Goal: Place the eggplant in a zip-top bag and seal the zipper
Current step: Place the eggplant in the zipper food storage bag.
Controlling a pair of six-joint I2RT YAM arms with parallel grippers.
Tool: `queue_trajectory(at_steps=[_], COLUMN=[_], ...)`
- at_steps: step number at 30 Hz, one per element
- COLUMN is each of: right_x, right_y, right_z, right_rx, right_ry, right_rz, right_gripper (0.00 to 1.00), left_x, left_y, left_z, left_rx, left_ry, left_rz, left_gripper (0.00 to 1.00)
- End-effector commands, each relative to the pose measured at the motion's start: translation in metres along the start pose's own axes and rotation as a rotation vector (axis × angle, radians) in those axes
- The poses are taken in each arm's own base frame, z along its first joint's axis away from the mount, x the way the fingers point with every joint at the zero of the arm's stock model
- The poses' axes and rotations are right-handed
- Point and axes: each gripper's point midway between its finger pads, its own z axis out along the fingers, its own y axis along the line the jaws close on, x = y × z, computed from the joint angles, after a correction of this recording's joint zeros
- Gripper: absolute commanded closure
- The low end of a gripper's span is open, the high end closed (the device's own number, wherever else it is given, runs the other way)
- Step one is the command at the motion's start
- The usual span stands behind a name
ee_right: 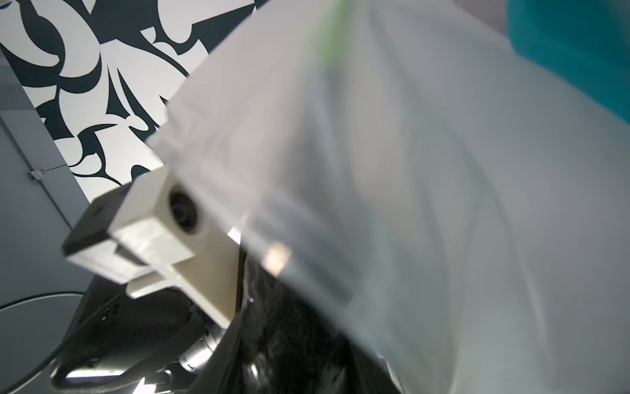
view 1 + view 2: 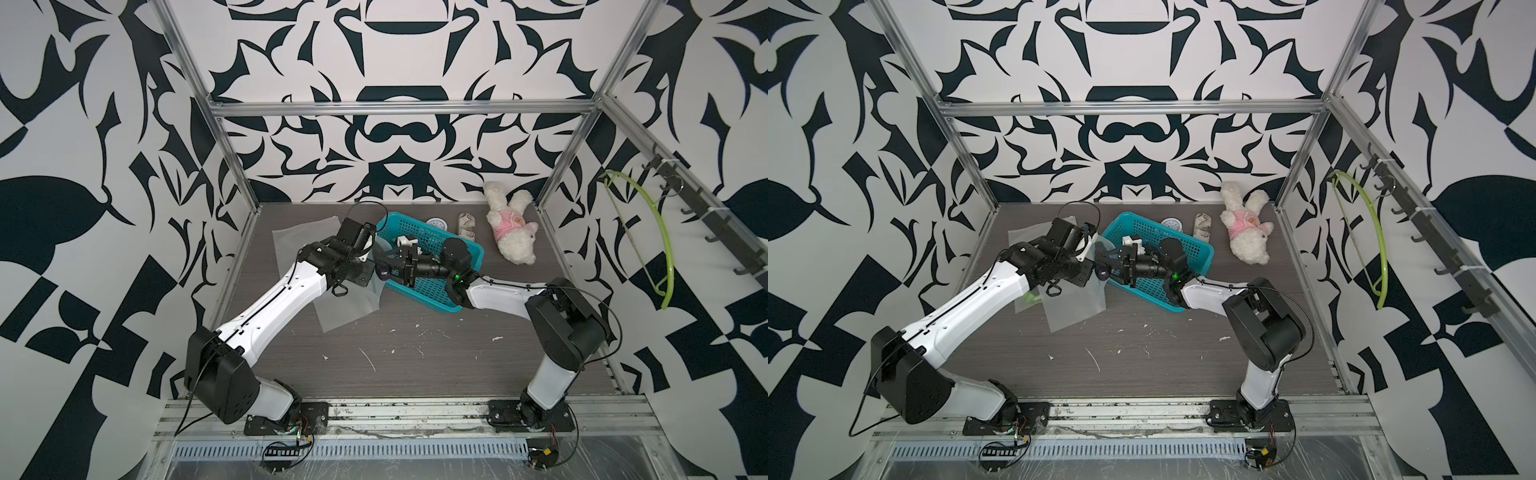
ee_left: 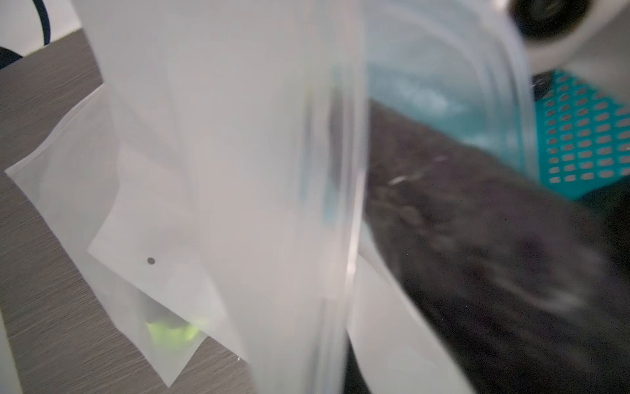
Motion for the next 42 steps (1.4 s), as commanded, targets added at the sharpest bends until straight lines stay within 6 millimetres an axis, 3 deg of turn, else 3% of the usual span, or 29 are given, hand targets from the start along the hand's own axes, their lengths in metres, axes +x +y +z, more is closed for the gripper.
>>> queue_trajectory(at_steps=[1,5,10,17,22,27,33,36,42], right_x=[0.011,0.013,0.006,-0.015,-0.025,-0.031,-0.036,-0.034,-0.020], right_y=[0.018,-0.003,-0.009,-0.020,-0.012,-0.003,0.001,0.013,0.035], right_z=[0.006,0.007,0.008,-0.001,-0.001,-0.006,-0.007,-0.004,-0.011], right_rx=[-0.035,0.031,0.077,0.302,0.341,0.426,0.436,0.408,0.399], right_ry=[0.028,0.031,0.002,-0.133,-0.180,-0.229,-0.253,-0.248,-0.237], right_rz=[-0.070,-0.055,-0.071,-0.213,-0.262,-0.377,-0.407,-0.451,-0.548], right_gripper=[0.87,0.87,0.87,0.84,0.82,0.60,0.53,0.38,0.38], left_x=[-0.011,-0.017,-0.013,-0.007,-0.001,0.005,0.000,0.003,0.007], left_y=[-0.014,-0.016,-0.014,-0.008,-0.010,-0.010,-0.014,-0.018,-0.010], left_z=[-0.011,-0.014,-0.013,-0.018,-0.014,-0.006,-0.003,-0.003,-0.001], left_rx=[0.074,0.082,0.074,0.043,0.049,0.045,0.069,0.093,0.110], left_ry=[-0.065,-0.083,-0.058,-0.028,-0.004,0.038,0.040,0.075,0.095], left_rz=[-0.013,-0.012,-0.014,-0.046,-0.052,-0.062,-0.100,-0.114,-0.179], left_gripper=[1.00,1.00,1.00,1.00,1.00,1.00,1.00,1.00,1.00])
